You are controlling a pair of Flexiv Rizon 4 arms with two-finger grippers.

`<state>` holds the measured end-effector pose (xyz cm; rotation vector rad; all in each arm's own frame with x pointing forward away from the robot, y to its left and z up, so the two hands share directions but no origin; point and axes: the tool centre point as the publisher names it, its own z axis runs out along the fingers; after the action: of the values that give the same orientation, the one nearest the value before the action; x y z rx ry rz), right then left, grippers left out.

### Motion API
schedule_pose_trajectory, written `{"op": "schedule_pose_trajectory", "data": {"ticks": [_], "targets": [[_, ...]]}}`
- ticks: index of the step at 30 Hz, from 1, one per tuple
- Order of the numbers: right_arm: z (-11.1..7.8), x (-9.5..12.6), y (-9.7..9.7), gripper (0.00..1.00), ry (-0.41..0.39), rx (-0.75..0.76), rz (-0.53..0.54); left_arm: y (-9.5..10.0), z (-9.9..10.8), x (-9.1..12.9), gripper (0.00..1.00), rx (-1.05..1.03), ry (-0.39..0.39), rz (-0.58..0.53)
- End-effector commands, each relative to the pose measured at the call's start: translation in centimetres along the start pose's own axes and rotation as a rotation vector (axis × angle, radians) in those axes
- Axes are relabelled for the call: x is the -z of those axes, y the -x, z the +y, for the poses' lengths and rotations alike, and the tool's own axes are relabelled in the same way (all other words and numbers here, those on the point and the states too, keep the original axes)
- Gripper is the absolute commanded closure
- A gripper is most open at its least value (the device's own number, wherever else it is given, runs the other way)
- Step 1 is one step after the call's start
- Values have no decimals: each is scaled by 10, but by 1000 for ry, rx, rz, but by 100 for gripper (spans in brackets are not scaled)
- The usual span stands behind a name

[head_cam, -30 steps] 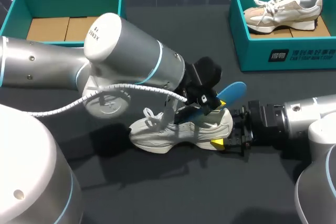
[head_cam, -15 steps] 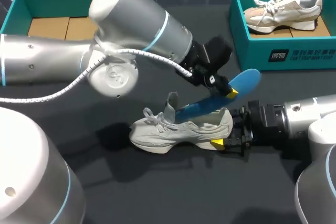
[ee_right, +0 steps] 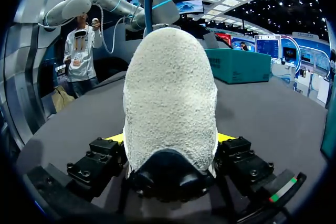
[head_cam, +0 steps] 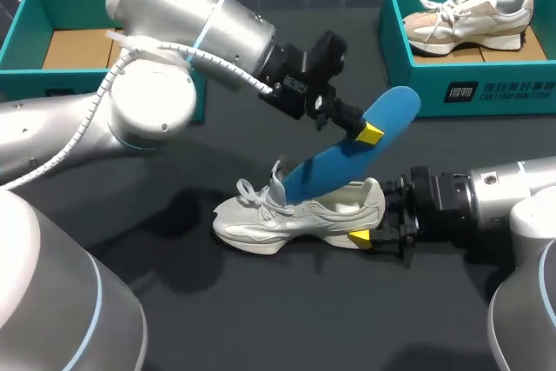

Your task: Take the shoe out of the shoebox, open the shoe tongue, remove and reinsert the insole, then place the shoe into the shoebox

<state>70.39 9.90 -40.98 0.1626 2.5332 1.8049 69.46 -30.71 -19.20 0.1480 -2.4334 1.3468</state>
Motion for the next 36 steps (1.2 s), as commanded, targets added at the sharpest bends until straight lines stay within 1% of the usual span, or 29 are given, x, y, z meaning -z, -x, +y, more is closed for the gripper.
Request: {"op": "schedule_pose_trajectory", "data": {"ticks": [1,9,10,11,13,15,19,24,28,32,36], "targets": [[1,-1,-1,100,-5,-1,0,1,2,0,100,-2,-5,13],[1,-1,-1,100,-5,-1,0,1,2,0,100,-2,-5,13],[1,-1,-1,100,-5,-1,0,-2,0,4,100,4,-33,21],[1,-1,-1,100,-5,-1,0,-6,-2,8,100,5,-61,9],[1,-1,-1,100,-5,-1,0,-12,-7,18,100,30,-124,35],[1,-1,-1,100,-5,-1,0,-18,-11,29,100,45,-176,33],[1,-1,-1,100,-5,-1,0,-30,-19,51,100,69,-249,28],[1,-1,-1,100,-5,-1,0,-39,-26,77,100,113,-310,-1],[1,-1,-1,100,-5,-1,0,-47,-30,100,100,168,-368,11],[1,-1,-1,100,-5,-1,0,-59,-25,121,100,216,-417,28],[1,-1,-1,100,-5,-1,0,-72,-21,135,100,258,-443,13]]}}
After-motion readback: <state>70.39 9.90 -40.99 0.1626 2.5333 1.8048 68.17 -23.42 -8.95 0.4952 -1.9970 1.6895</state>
